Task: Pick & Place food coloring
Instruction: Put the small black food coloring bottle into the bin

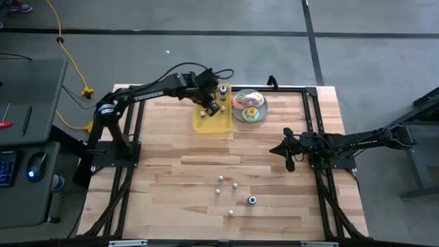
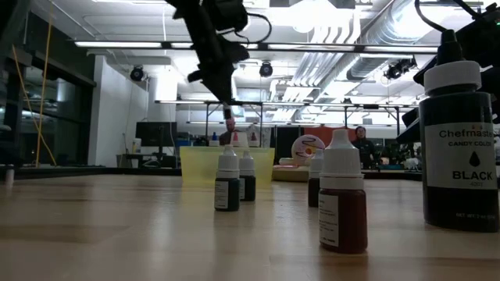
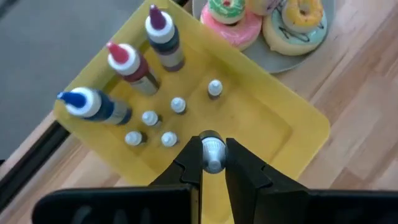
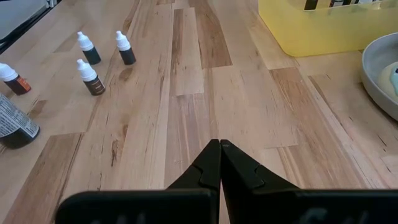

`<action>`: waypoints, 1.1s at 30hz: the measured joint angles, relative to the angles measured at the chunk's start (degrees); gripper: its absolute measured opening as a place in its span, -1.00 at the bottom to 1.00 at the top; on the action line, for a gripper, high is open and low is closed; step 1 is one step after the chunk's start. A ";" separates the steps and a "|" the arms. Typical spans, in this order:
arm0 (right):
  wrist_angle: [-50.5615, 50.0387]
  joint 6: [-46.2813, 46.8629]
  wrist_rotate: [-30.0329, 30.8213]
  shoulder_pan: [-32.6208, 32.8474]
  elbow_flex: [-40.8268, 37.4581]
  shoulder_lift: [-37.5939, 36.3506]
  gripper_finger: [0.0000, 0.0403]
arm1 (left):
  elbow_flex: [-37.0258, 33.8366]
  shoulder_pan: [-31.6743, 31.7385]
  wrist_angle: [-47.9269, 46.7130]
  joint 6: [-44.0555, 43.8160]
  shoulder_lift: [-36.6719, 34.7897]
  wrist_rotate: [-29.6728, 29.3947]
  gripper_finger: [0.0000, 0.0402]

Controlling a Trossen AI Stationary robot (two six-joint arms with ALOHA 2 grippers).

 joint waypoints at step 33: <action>-0.02 0.00 0.00 0.01 0.01 0.00 -1.00 | 5.68 0.21 3.78 -4.57 16.97 0.95 -0.85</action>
